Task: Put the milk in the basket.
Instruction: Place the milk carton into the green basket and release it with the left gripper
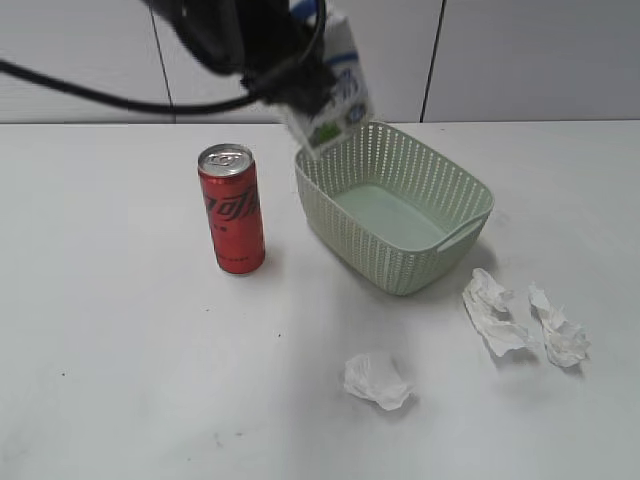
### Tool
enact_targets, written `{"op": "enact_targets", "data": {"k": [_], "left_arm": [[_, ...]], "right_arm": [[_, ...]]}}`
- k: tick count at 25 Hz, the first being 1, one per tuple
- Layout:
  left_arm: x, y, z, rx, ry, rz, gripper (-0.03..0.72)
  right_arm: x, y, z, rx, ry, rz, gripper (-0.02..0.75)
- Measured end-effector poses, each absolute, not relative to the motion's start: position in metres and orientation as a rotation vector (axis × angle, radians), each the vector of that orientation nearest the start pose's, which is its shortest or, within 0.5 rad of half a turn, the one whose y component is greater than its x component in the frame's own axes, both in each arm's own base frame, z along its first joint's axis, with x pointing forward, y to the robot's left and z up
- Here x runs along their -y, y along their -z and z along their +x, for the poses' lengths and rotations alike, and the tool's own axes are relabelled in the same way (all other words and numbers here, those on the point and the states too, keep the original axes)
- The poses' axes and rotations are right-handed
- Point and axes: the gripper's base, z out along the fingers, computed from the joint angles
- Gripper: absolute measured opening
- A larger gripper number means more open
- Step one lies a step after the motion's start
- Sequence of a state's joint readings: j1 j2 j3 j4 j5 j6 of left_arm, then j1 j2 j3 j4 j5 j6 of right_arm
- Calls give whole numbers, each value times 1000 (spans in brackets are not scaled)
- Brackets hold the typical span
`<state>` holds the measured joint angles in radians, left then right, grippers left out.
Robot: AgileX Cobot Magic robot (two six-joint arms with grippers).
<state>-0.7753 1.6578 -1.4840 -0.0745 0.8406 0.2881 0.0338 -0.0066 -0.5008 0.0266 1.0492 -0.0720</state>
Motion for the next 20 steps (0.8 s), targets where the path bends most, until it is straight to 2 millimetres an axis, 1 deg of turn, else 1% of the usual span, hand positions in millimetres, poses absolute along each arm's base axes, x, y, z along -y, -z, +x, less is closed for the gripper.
{"op": "enact_targets", "data": {"k": [1, 3, 6, 7, 10, 13, 15, 19, 20], "left_arm": [[265, -341, 263, -2135, 298, 1230, 326], [271, -358, 270, -2061, 306, 1207, 326], [285, -363, 284, -2018, 309, 1190, 326], [291, -358, 291, -2021, 308, 1192, 326], [311, -340, 311, -2017, 307, 1190, 326], [329, -308, 329, -2020, 321, 1175, 326], [339, -283, 339, -2037, 319, 1178, 326], [349, -235, 350, -2107, 300, 1213, 326], [351, -226, 351, -2125, 299, 1219, 326]], "right_arm": [[-2, -278, -6, -2022, -8, -108, 586], [-2, -278, -6, -2022, -8, -108, 586], [-2, -278, -6, -2022, -8, -108, 586], [-2, -278, -6, -2022, -8, -108, 586], [-2, -278, -6, -2022, -8, -108, 586], [-2, -278, -6, -2022, -8, -108, 586], [-2, -278, -6, -2022, -8, -108, 586], [-2, -278, -6, -2022, -8, -108, 586], [-2, -278, -6, -2022, -8, -108, 586]]}}
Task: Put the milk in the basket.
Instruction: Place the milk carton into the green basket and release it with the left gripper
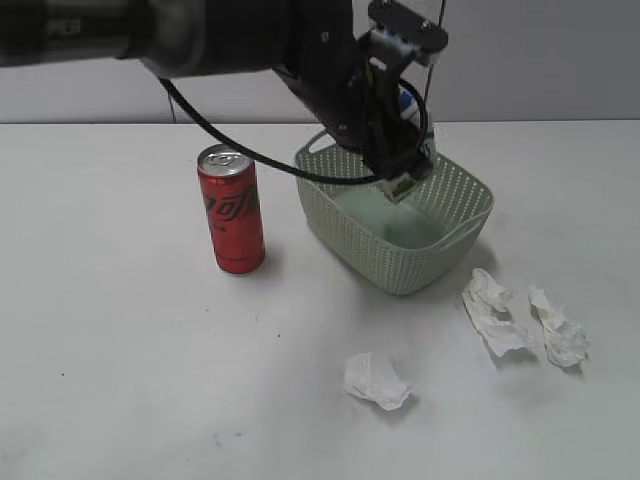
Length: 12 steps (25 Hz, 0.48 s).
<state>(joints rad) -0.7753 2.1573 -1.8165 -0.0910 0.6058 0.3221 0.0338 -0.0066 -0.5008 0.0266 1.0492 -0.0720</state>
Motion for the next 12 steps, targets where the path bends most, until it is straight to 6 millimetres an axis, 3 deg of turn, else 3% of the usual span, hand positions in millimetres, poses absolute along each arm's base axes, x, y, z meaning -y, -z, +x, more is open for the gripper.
{"op": "enact_targets", "data": {"k": [3, 9, 12], "left_arm": [[355, -203, 354, -2172, 309, 1226, 326], [357, -193, 352, -2229, 358, 1210, 330], [358, -195, 351, -2234, 376, 1200, 481]], "right_arm": [[-2, -278, -6, -2022, -8, -108, 586], [-2, -278, -6, -2022, -8, -108, 586], [-2, -278, -6, -2022, -8, -108, 586]]}}
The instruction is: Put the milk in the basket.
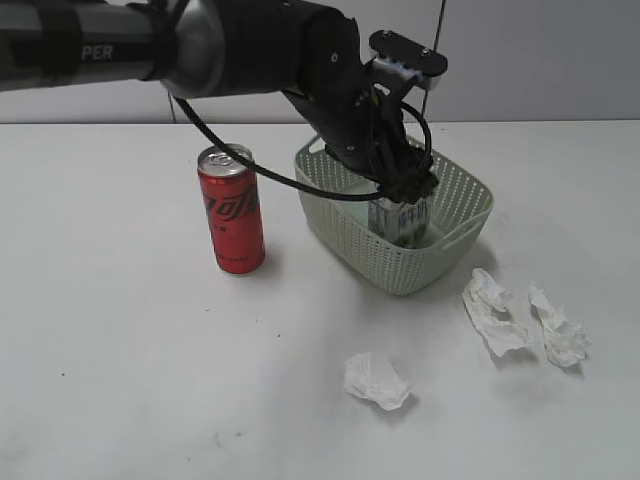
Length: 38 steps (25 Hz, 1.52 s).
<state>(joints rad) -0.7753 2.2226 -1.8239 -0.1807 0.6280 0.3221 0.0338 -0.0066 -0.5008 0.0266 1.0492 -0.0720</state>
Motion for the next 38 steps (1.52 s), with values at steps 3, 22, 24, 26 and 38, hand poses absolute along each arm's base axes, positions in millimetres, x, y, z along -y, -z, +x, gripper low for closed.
{"op": "enact_targets", "data": {"k": [3, 22, 24, 26, 38], "left_arm": [[359, -202, 351, -2243, 394, 1199, 641], [282, -338, 382, -2351, 38, 1011, 599], [264, -340, 393, -2387, 51, 925, 593], [247, -346, 400, -2411, 77, 849, 590], [156, -384, 422, -2410, 40, 566, 589]], "right_arm": [[-2, -278, -6, -2022, -8, -108, 586], [-2, -278, -6, -2022, -8, -108, 586], [-2, -278, -6, -2022, -8, -108, 586], [-2, -278, -6, -2022, -8, -108, 586], [-2, -278, -6, -2022, -8, -108, 586]]}}
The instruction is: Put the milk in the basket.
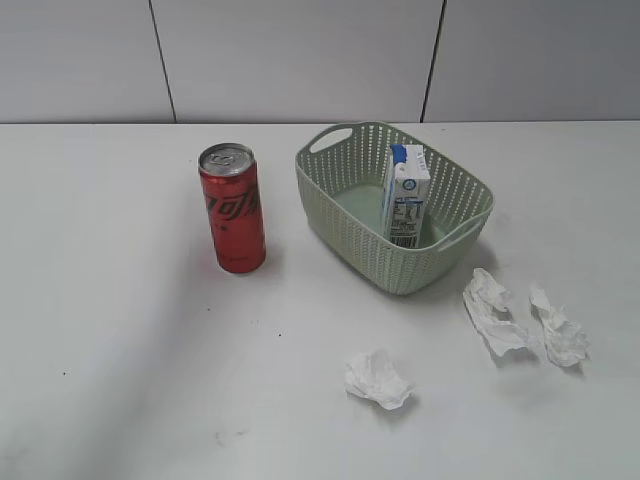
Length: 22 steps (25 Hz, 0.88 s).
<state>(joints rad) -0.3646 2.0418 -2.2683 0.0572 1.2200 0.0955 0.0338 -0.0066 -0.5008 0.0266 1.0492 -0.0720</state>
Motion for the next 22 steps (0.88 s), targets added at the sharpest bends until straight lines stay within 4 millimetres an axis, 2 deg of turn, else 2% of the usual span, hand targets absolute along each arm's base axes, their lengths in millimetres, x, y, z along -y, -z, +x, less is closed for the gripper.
{"op": "enact_targets", "data": {"k": [7, 11, 15, 18, 22], "left_arm": [[108, -406, 421, -2394, 13, 428, 588], [81, -404, 407, -2451, -14, 372, 589], [60, -394, 372, -2543, -39, 345, 589], [46, -390, 335, -2594, -51, 323, 589], [26, -372, 289, -2667, -69, 278, 588]], "right_arm": [[-2, -278, -6, -2022, -8, -108, 586], [-2, -278, -6, -2022, -8, -108, 586], [-2, -278, -6, -2022, -8, -108, 586], [-2, -278, -6, -2022, -8, -108, 586], [-2, -278, -6, -2022, -8, -108, 586]]}}
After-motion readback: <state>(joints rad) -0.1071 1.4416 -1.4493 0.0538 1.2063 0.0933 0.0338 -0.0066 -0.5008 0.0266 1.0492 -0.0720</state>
